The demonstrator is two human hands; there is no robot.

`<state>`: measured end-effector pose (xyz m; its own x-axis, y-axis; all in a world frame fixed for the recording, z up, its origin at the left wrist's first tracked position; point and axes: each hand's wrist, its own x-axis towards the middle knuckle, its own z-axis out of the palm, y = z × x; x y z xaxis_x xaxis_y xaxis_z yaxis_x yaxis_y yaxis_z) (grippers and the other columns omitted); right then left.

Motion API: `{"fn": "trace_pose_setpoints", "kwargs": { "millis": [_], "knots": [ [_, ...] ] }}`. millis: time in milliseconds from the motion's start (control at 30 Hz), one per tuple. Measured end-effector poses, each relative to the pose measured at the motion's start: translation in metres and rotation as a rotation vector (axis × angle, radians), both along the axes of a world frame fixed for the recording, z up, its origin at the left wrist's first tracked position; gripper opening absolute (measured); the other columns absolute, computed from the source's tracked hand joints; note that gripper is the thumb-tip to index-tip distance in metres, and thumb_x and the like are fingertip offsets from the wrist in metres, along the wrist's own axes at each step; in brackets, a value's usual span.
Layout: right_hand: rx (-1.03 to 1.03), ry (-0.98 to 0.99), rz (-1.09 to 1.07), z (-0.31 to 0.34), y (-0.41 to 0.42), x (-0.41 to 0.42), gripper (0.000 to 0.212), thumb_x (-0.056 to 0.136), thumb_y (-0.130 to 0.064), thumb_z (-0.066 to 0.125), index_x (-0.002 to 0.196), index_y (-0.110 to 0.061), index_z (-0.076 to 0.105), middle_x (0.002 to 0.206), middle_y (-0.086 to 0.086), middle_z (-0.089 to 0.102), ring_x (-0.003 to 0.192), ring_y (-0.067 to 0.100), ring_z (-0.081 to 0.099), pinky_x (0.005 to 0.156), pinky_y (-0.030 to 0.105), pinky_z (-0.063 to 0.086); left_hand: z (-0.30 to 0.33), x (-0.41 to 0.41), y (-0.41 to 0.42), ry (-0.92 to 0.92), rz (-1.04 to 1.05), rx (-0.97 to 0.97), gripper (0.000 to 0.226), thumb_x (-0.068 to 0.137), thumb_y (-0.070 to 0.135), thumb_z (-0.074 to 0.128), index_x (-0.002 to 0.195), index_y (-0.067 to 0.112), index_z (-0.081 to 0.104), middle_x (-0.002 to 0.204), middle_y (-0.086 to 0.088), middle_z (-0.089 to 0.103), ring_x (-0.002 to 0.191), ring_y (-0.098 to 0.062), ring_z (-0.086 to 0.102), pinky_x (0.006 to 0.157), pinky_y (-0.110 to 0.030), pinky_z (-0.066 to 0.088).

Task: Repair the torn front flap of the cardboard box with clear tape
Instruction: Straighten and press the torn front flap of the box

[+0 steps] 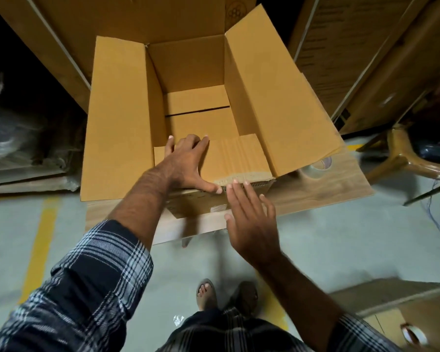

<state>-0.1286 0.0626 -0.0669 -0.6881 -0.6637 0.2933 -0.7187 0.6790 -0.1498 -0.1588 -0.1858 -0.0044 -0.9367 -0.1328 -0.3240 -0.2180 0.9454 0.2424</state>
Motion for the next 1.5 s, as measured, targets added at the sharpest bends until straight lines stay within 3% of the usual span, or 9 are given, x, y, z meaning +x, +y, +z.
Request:
{"fn": "trace_pose_setpoints", "kwargs": {
  "millis": [233, 333, 467, 767, 933, 1167, 1367, 1500],
  "knots": [
    [0.027, 0.020, 0.020, 0.002, -0.003, -0.009, 0.066, 0.090, -0.024, 0.057, 0.154, -0.015, 0.044, 0.161, 0.002, 0.042, 0.152, 0.020, 0.034, 0.111, 0.056, 0.034, -0.001, 0.000, 0.000, 0.018, 0.017, 0.011, 0.144, 0.052, 0.086, 0.075, 0.163, 0.020, 0.010, 0.161, -0.010, 0.024, 0.151, -0.029, 0.021, 0.124, -0.058, -0.007],
    [0.042, 0.010, 0.026, 0.004, -0.002, -0.011, 0.064, 0.091, -0.027, 0.056, 0.153, -0.015, 0.045, 0.161, 0.002, 0.043, 0.152, 0.019, 0.034, 0.112, 0.056, 0.034, 0.001, 0.001, 0.001, 0.005, 0.016, 0.010, 0.147, 0.046, 0.094, 0.065, 0.162, 0.021, 0.011, 0.160, -0.009, 0.024, 0.150, -0.028, 0.021, 0.124, -0.060, -0.007],
    [0.076, 0.002, 0.009, 0.004, -0.002, -0.005, 0.074, 0.093, -0.038, 0.052, 0.159, -0.013, 0.032, 0.167, 0.005, 0.031, 0.155, 0.017, 0.027, 0.117, 0.055, 0.029, 0.003, 0.001, 0.004, -0.025, 0.016, -0.016, 0.151, 0.039, 0.099, 0.049, 0.162, 0.021, 0.008, 0.159, -0.008, 0.023, 0.149, -0.029, 0.022, 0.123, -0.063, -0.005],
    [0.147, 0.043, -0.020, -0.001, 0.022, -0.035, 0.071, 0.098, -0.034, 0.046, 0.162, -0.014, 0.022, 0.171, 0.004, 0.019, 0.157, 0.015, 0.017, 0.120, 0.059, 0.022, -0.004, -0.001, 0.000, -0.012, 0.025, 0.017, 0.149, 0.039, 0.099, 0.051, 0.162, 0.025, 0.012, 0.160, -0.007, 0.024, 0.150, -0.027, 0.021, 0.123, -0.061, -0.005],
    [0.153, 0.064, -0.070, 0.000, 0.037, -0.049, 0.069, 0.099, -0.030, 0.044, 0.162, -0.012, 0.021, 0.170, 0.005, 0.021, 0.157, 0.015, 0.019, 0.121, 0.056, 0.022, -0.004, 0.000, 0.000, -0.011, 0.035, 0.040, 0.149, 0.038, 0.098, 0.054, 0.161, 0.026, 0.012, 0.161, -0.007, 0.023, 0.151, -0.026, 0.020, 0.123, -0.061, -0.006],
    [-0.093, 0.134, -0.135, 0.008, 0.045, -0.039, 0.062, 0.099, -0.027, 0.050, 0.157, -0.009, 0.037, 0.164, 0.008, 0.036, 0.151, 0.018, 0.035, 0.112, 0.046, 0.035, -0.003, 0.000, 0.000, -0.014, 0.041, 0.039, 0.149, 0.038, 0.097, 0.056, 0.161, 0.026, 0.012, 0.159, -0.006, 0.025, 0.150, -0.027, 0.022, 0.123, -0.061, -0.007],
    [0.069, 0.006, -0.122, -0.028, 0.042, -0.012, 0.082, 0.094, -0.042, 0.056, 0.162, -0.009, 0.022, 0.170, 0.010, 0.020, 0.156, 0.022, 0.022, 0.118, 0.055, 0.031, -0.004, 0.000, -0.001, -0.023, 0.036, 0.039, 0.149, 0.039, 0.098, 0.056, 0.162, 0.026, 0.011, 0.159, -0.005, 0.025, 0.150, -0.026, 0.021, 0.123, -0.061, -0.007],
    [0.119, -0.017, -0.125, -0.033, 0.032, -0.021, 0.085, 0.094, -0.046, 0.053, 0.163, -0.011, 0.017, 0.171, 0.007, 0.013, 0.158, 0.020, 0.014, 0.119, 0.060, 0.024, -0.002, -0.001, 0.000, -0.037, 0.044, 0.057, 0.148, 0.038, 0.096, 0.056, 0.162, 0.027, 0.012, 0.159, -0.004, 0.025, 0.150, -0.026, 0.022, 0.123, -0.060, -0.008]
  ]
}}
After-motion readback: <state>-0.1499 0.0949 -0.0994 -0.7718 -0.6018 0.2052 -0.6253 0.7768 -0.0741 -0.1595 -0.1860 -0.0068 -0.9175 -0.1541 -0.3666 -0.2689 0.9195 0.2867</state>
